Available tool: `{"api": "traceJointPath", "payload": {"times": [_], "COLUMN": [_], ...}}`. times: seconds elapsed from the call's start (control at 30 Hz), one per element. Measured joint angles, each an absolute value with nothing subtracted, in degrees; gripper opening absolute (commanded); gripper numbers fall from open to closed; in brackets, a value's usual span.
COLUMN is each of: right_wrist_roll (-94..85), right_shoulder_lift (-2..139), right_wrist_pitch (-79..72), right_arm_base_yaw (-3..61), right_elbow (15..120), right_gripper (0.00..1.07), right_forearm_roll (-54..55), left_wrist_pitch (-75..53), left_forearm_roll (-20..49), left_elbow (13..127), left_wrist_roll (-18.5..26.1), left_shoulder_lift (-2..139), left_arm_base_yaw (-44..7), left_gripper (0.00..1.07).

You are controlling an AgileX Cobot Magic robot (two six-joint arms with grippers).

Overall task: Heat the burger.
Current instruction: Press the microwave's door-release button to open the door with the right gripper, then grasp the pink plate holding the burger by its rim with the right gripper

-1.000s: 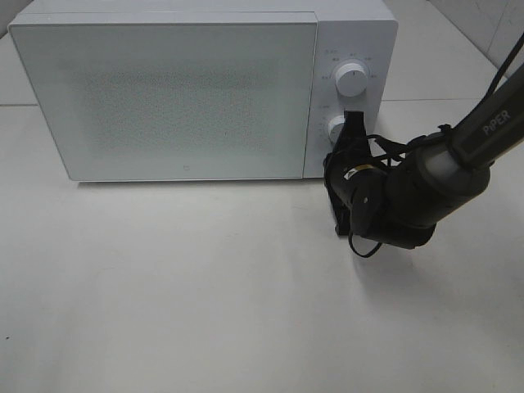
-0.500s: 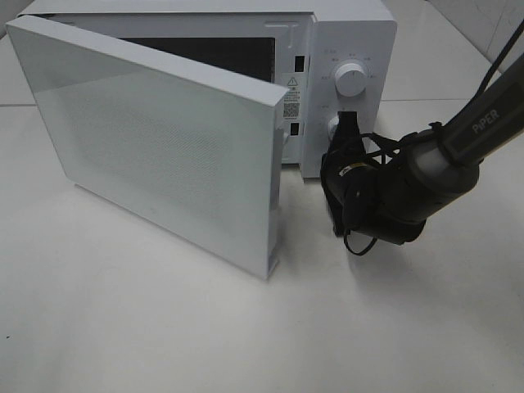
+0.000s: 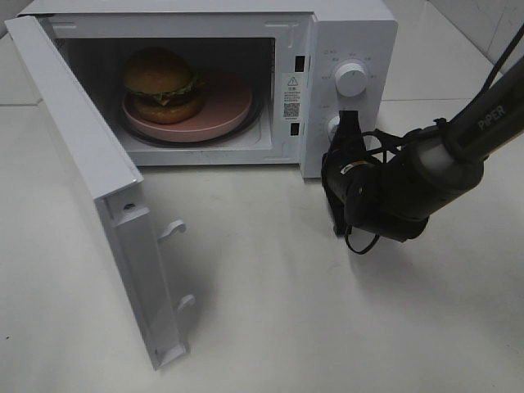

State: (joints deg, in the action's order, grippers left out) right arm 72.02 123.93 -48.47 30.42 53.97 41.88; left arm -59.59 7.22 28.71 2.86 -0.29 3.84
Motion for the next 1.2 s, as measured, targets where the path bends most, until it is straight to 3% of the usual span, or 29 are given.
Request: {"api": "traceJointPath", "payload": {"times": [0.73, 1.2], "right_wrist_roll": [71.73, 50.88], "right_shoulder_lift": [114.25, 101.13], "right_wrist_pitch": [-40.11, -22.98], "right_arm_base_yaw": [30.25, 30.25], "right_elbow": [46.07, 41.08], "right_gripper": [0.00, 0.01], "right_forearm_roll": [37.18, 36.67], "left_wrist_pitch": [-59.59, -59.59], "left_forearm_roll": [7.22, 7.22], "left_elbow": [28.71, 28.71], "left_wrist_roll": [2.86, 2.86], "left_shoulder_lift": [-0.29, -0.29], "left_arm_base_yaw": [3.84, 3.84], "left_gripper": [0.98, 0.98]}}
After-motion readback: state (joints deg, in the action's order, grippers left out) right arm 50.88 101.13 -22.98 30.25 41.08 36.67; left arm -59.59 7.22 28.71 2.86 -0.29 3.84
